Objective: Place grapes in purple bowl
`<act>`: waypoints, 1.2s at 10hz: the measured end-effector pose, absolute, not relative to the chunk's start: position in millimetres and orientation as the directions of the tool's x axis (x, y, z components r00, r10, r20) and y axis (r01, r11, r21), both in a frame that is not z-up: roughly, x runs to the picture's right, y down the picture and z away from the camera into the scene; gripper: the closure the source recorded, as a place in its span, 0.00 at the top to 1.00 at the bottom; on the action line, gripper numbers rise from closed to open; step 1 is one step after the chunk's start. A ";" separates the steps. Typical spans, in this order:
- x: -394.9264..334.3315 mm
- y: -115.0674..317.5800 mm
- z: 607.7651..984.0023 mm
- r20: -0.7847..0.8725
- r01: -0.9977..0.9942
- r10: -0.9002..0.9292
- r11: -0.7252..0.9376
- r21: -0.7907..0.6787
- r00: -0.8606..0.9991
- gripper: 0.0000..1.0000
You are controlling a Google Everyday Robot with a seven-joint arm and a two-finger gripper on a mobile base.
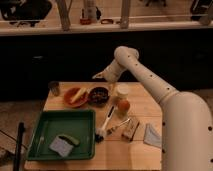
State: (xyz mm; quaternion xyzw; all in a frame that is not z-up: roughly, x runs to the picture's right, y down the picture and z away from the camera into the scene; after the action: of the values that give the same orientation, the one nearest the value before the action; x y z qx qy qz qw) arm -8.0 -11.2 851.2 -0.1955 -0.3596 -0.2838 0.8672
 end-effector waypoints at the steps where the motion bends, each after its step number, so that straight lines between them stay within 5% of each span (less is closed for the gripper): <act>1: -8.3 -10.3 851.7 0.736 0.629 -0.343 0.764 -0.142 0.583 0.80; 12: -11.4 -4.9 861.0 0.742 0.614 -0.291 0.764 -0.200 0.604 0.80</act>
State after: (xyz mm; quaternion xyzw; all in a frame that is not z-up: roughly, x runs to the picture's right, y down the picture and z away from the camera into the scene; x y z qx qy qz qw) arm -11.4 -4.9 861.0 -0.2236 -0.3602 -0.2609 0.8673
